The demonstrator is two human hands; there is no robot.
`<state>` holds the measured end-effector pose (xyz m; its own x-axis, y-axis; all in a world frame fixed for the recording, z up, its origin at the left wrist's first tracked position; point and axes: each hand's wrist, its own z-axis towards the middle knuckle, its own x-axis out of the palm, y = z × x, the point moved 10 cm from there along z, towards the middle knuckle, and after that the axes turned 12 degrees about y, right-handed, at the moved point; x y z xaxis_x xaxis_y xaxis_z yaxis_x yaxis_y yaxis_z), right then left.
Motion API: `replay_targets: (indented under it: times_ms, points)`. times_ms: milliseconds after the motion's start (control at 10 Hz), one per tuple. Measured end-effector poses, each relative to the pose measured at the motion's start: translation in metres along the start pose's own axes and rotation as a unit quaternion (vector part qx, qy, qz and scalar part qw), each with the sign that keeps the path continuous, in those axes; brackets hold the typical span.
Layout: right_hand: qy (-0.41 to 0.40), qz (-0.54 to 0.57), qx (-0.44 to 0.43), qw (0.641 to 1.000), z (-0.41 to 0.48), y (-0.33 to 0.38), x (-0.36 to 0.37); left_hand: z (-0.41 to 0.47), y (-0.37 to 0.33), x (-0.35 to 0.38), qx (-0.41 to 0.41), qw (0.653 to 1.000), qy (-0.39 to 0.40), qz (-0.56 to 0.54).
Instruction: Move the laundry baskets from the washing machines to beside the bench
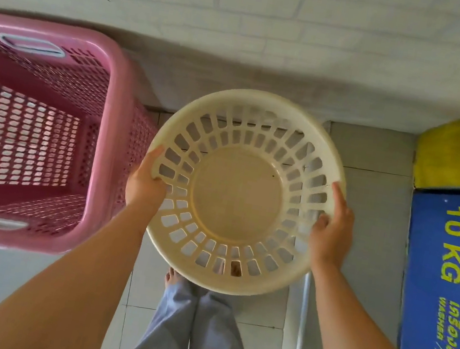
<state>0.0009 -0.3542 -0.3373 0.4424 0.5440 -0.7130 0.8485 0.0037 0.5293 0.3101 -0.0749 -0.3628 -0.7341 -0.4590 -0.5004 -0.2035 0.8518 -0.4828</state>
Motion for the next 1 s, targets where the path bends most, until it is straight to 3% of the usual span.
replay_targets:
  times_ms: [200, 500, 700, 900, 1000]
  points:
    - [0.032, -0.024, -0.031, 0.999, 0.049, 0.000, 0.055, 0.056, 0.034, 0.018, -0.026, 0.988, 0.016, -0.154]
    - [0.087, -0.060, -0.050, 0.993, 0.097, -0.012, 0.106, 0.115, 0.056, 0.040, -0.022, 0.989, 0.019, -0.144]
    - [0.121, -0.082, -0.025, 0.989, 0.109, -0.021, 0.122, 0.131, 0.050, 0.053, 0.015, 0.996, 0.070, -0.055]
    - [0.178, -0.196, 0.015, 0.964, 0.107, -0.027, 0.127, 0.128, 0.032, 0.055, 0.025, 0.979, 0.072, 0.191]
    - [0.128, -0.245, -0.028, 0.961, 0.090, -0.008, 0.120, 0.109, 0.018, 0.055, 0.058, 0.961, 0.057, 0.266]
